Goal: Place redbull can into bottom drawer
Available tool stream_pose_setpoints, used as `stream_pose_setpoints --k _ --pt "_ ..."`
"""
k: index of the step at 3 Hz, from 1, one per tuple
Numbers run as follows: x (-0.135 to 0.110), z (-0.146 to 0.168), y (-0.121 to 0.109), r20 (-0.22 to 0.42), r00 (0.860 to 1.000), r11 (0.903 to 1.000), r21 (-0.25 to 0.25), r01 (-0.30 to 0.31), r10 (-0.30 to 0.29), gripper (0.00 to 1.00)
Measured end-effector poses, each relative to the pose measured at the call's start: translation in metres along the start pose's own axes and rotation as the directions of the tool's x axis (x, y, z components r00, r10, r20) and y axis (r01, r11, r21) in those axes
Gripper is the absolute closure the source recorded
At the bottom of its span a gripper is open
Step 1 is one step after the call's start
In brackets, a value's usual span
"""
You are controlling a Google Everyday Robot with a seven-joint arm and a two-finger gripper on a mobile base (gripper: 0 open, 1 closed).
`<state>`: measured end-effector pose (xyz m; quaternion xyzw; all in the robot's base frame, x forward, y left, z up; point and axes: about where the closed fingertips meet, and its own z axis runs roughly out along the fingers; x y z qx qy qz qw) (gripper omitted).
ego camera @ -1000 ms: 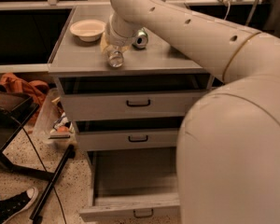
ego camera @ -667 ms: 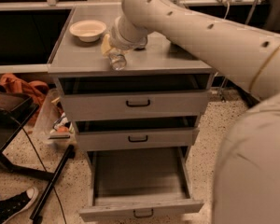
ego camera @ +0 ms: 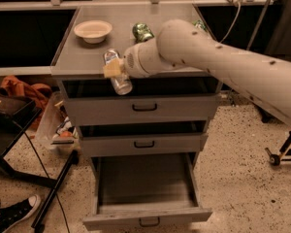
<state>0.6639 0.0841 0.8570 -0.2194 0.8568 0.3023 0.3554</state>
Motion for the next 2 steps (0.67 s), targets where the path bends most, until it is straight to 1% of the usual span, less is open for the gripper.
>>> stream_pose_setpoints --k 1,2 --pt "0.059 0.002 0.010 -0.029 0.998 0.9871 -0.148 -0.061 0.057 1.00" --pt "0.057 -0.016 0.019 0.016 1.000 0.9841 -0.177 -0.014 0.017 1.00"
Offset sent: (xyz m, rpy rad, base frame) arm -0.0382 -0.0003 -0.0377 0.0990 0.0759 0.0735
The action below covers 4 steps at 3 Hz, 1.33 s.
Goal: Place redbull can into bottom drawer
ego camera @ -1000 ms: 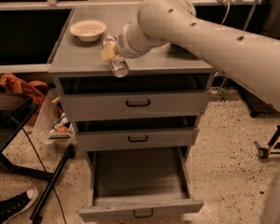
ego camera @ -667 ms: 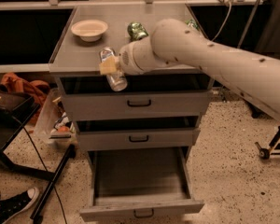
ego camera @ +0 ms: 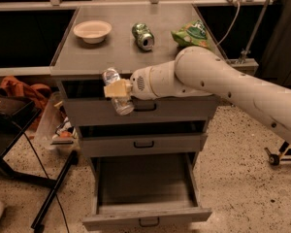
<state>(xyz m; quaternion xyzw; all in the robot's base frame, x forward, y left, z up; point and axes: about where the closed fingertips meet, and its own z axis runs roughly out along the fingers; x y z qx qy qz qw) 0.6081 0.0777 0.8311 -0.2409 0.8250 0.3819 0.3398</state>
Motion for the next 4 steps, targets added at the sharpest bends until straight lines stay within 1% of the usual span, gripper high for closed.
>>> stream_pose_setpoints --k 1,2,3,4 --pt "0.000 0.000 0.000 0.000 1.000 1.0000 0.000 0.000 0.000 1.00" --pt "0.012 0.010 -0.002 -0.034 0.999 0.9988 -0.032 0.038 -0.039 1.00" --pt "0.072 0.033 -0.029 -0.125 0.989 0.9938 -0.090 0.066 -0.077 1.00" --pt "0.153 0.059 -0.070 -0.232 0.971 0.9902 -0.136 0.029 -0.060 1.00"
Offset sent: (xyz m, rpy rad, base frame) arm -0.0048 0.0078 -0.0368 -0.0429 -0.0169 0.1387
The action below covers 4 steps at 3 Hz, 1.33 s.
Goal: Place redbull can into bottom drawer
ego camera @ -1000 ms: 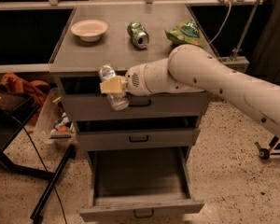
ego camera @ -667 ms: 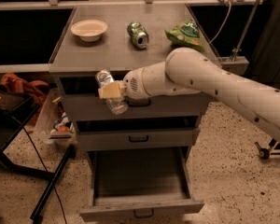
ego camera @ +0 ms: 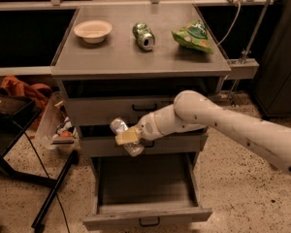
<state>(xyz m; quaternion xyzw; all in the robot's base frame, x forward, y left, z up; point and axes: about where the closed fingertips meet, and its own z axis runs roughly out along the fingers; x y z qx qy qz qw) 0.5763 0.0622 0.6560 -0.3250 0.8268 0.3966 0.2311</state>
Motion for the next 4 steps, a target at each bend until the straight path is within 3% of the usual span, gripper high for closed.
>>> stream_pose_setpoints --k 1,2,3,4 --pt "0.064 0.039 -0.041 -0.094 0.995 0.9994 -0.007 -0.035 0.035 1.00" --pt "0.122 0.074 -0.081 -0.160 0.984 0.9966 0.029 -0.077 0.081 1.00" --pt "0.176 0.103 -0.118 -0.169 0.967 0.9819 0.051 -0.182 0.189 1.00" --pt "0.220 0.123 -0.146 -0.169 0.939 0.9541 0.082 -0.288 0.298 1.00"
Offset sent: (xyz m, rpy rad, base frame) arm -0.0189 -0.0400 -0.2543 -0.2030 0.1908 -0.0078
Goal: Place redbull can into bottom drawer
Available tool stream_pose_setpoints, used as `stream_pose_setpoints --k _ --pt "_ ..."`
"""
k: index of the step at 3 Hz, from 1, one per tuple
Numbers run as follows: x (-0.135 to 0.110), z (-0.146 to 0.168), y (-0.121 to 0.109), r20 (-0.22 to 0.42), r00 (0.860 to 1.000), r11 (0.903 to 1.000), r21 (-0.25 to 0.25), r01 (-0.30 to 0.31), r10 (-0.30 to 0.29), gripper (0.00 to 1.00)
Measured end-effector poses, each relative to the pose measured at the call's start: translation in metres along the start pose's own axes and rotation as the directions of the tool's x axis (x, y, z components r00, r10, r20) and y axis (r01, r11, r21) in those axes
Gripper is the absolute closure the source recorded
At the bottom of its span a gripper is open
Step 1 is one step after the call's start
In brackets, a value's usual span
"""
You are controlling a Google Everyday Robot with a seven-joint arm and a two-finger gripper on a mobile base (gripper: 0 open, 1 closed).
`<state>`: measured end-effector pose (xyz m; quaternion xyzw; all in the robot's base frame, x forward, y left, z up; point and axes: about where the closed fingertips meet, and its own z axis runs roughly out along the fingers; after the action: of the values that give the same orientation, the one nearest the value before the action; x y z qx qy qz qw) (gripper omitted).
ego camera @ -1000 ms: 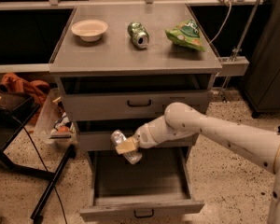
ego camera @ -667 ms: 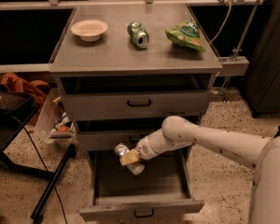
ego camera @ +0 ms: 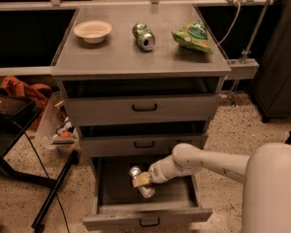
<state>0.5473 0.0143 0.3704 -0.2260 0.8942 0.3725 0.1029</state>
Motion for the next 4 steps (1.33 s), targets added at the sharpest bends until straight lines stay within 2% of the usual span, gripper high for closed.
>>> stream_pose_setpoints --k 1,2,3,4 --pt "0.000 0.000 0.000 0.000 1.000 1.0000 0.000 0.000 0.000 1.00" --pt "-0.001 0.007 -0.002 0.000 1.000 0.9997 -0.024 -0.009 0.009 1.00" --pt "-0.004 0.033 -0.024 0.042 0.999 0.9961 -0.083 -0.031 0.034 1.00" --pt "-0.004 0.082 -0.062 0.075 0.994 0.9891 -0.133 -0.064 0.074 1.00"
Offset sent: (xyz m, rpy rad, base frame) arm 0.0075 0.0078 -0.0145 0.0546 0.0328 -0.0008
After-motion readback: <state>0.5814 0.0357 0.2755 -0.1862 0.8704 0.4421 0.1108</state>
